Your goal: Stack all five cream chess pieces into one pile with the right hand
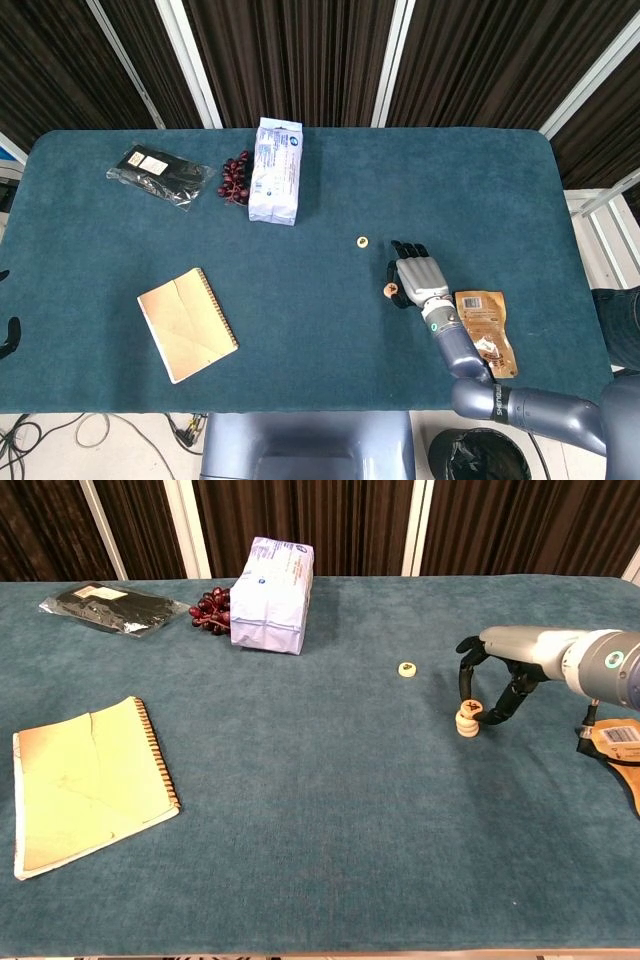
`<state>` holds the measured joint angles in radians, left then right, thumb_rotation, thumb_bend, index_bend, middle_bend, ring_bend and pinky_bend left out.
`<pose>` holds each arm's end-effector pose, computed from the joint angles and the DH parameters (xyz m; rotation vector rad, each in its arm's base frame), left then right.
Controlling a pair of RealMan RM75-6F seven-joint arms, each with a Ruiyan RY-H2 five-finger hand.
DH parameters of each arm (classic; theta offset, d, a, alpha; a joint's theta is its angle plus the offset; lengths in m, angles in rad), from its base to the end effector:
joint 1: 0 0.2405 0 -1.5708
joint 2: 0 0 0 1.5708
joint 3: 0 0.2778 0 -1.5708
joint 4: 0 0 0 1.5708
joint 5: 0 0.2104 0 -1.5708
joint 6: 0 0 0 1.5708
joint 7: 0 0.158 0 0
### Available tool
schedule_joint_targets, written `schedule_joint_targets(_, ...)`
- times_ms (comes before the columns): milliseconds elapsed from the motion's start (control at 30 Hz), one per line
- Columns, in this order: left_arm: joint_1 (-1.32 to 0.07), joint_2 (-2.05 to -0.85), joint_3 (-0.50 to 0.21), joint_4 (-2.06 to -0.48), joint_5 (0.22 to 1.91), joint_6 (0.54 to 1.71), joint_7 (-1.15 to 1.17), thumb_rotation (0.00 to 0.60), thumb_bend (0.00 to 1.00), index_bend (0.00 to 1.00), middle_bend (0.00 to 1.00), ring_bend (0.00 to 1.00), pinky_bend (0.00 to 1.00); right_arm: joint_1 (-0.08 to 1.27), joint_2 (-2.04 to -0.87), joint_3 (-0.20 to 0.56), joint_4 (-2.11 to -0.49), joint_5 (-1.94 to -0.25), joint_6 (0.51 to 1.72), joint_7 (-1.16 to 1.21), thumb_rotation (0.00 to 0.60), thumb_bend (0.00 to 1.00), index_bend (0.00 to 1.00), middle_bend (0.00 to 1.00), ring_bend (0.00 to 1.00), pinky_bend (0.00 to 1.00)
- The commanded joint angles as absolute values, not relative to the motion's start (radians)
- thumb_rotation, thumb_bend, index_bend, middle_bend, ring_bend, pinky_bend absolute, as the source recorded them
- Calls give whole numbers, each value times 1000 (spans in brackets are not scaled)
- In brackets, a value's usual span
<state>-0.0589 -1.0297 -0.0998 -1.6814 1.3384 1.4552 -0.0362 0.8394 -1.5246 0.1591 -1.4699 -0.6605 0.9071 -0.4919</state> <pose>-0.3470 0.1958 0.2049 -1.2117 -0.9777 -0.8470 -0.1889 -0.3936 -0.0209 1.7381 -1.1547 0.6647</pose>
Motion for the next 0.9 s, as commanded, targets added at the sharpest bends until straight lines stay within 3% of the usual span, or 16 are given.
schedule_joint_targets(33, -59, -1030, -100, -1681, 1338, 1455, -36, 600, 485, 157, 0, 0, 0, 839, -1528, 158, -1461, -656, 903, -490, 600, 410, 539, 0, 0, 0)
schedule_joint_targets(900, -59, -1029, -98, -1681, 1338, 1452, -36, 600, 484, 157, 0, 0, 0, 834, -1533, 156, -1471, -680, 911, -478, 600, 410, 539, 0, 0, 0)
